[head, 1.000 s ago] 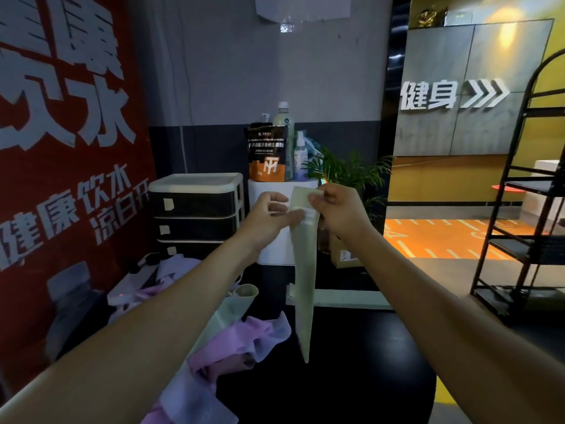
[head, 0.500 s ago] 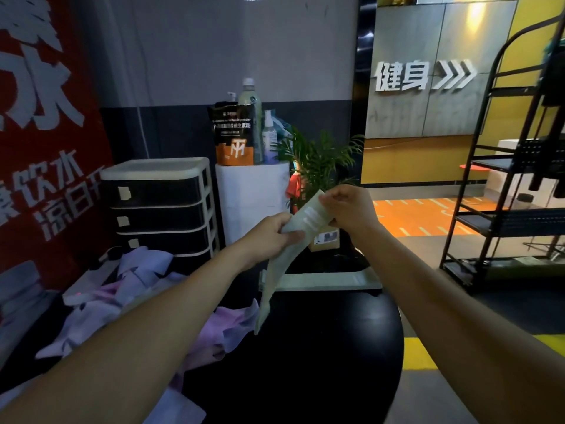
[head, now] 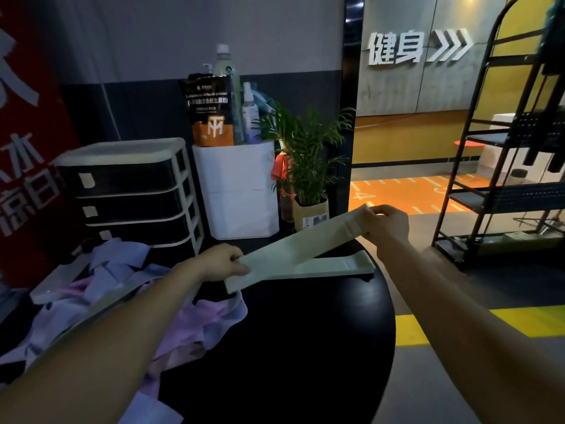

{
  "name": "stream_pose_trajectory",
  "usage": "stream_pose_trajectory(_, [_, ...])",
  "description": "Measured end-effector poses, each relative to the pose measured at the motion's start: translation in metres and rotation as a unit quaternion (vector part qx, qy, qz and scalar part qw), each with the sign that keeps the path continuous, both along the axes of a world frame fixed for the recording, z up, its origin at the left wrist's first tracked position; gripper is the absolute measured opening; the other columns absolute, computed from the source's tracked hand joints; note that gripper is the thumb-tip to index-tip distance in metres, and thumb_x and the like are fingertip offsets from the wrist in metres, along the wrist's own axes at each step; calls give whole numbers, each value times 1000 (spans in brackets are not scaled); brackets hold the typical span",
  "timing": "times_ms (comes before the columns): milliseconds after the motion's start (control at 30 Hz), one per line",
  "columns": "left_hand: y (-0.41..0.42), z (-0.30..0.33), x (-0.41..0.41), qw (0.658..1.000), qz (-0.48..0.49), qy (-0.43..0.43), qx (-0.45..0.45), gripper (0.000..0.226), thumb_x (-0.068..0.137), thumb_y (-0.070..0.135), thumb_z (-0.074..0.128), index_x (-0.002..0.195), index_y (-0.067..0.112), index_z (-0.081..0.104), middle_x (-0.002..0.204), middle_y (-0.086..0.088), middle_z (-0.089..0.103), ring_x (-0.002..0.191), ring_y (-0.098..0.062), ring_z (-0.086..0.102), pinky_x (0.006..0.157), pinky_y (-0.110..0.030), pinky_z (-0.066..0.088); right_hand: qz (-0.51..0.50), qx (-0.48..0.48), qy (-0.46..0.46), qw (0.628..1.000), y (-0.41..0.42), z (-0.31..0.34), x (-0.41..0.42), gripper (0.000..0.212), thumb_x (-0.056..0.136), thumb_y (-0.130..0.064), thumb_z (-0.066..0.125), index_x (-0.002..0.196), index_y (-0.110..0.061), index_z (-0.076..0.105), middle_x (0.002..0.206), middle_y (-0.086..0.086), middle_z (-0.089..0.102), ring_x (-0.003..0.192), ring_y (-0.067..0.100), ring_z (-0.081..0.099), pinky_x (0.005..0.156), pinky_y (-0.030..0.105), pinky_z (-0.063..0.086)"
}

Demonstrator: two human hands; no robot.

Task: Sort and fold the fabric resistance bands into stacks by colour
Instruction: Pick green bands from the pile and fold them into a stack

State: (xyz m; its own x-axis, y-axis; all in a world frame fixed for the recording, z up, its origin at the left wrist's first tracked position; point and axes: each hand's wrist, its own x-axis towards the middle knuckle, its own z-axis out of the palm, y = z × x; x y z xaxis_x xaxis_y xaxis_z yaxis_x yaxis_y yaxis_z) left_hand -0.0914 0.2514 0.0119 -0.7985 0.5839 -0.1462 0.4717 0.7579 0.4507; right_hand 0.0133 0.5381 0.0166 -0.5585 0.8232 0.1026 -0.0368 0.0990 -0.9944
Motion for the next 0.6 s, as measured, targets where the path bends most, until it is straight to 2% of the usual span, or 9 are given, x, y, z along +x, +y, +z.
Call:
stream_pose_trajectory(100, [2, -5, -9, 986, 64, -92, 122, 14, 91, 18, 60, 85, 10, 51, 76, -3, 48, 68, -14, 45, 58, -23, 39, -16, -7, -14, 1000, 11, -20, -5, 16, 80, -30, 68, 67, -20, 64, 74, 6, 63, 85, 35, 66, 82, 51, 54])
stream_pose_trajectory(167, [8, -9, -13, 960, 123, -140, 210, 12, 92, 12, 57, 83, 10, 49, 80, -4, 51, 69, -13, 51, 52, -21, 49, -29, -7, -24, 999, 18, -31, -9, 17, 80, -31, 67, 66, -23, 62, 79, 7, 64, 89, 34, 65, 86, 51, 53])
stream_pose_trajectory(233, [14, -15, -22, 935, 175, -144, 273, 15, 90, 6, 59, 80, 10, 49, 81, -5, 51, 71, -14, 52, 52, -20, 52, -37, -6, -36, 999, 23, -39, -12, 13, 82, -28, 66, 75, -17, 66, 83, 8, 64, 91, 34, 64, 87, 47, 53])
stream_pose_trajectory(267, [17, -19, -28, 928, 194, -129, 290, 17, 88, 4, 61, 78, 10, 49, 79, -6, 52, 71, -16, 53, 57, -25, 52, -39, 2, -47, 998, 26, -42, -13, 16, 84, -27, 66, 83, -12, 68, 83, 8, 64, 89, 32, 64, 84, 43, 53])
stream_pose_trajectory(333, [21, -28, -40, 930, 218, -69, 290, 21, 82, 3, 69, 73, 12, 53, 77, -9, 56, 76, -22, 54, 71, -36, 51, -42, 39, -75, 996, 32, -49, -14, 24, 86, -27, 64, 96, -6, 69, 83, 7, 63, 79, 27, 60, 69, 31, 46])
stream_pose_trajectory(400, [29, -38, -46, 930, 236, -17, 282, 23, 77, 5, 73, 69, 16, 54, 79, -10, 59, 79, -22, 54, 79, -40, 50, -38, 85, -103, 990, 37, -56, -16, 25, 88, -25, 62, 98, -4, 69, 83, 7, 61, 78, 23, 57, 66, 26, 38])
stream_pose_trajectory(500, [40, -48, -48, 937, 223, 49, 263, 18, 76, 5, 74, 74, 12, 58, 74, -6, 56, 76, -20, 52, 71, -27, 41, -30, 117, -133, 984, 40, -66, -17, 20, 87, -20, 63, 97, -4, 70, 89, 11, 67, 89, 28, 61, 70, 27, 39])
stream_pose_trajectory(600, [47, -56, -49, 948, 205, 88, 225, 13, 77, 9, 73, 83, 9, 61, 79, -5, 57, 76, -19, 51, 63, -18, 31, -27, 139, -149, 979, 45, -78, -22, 17, 85, -16, 65, 94, -3, 72, 93, 17, 70, 90, 32, 63, 72, 31, 45])
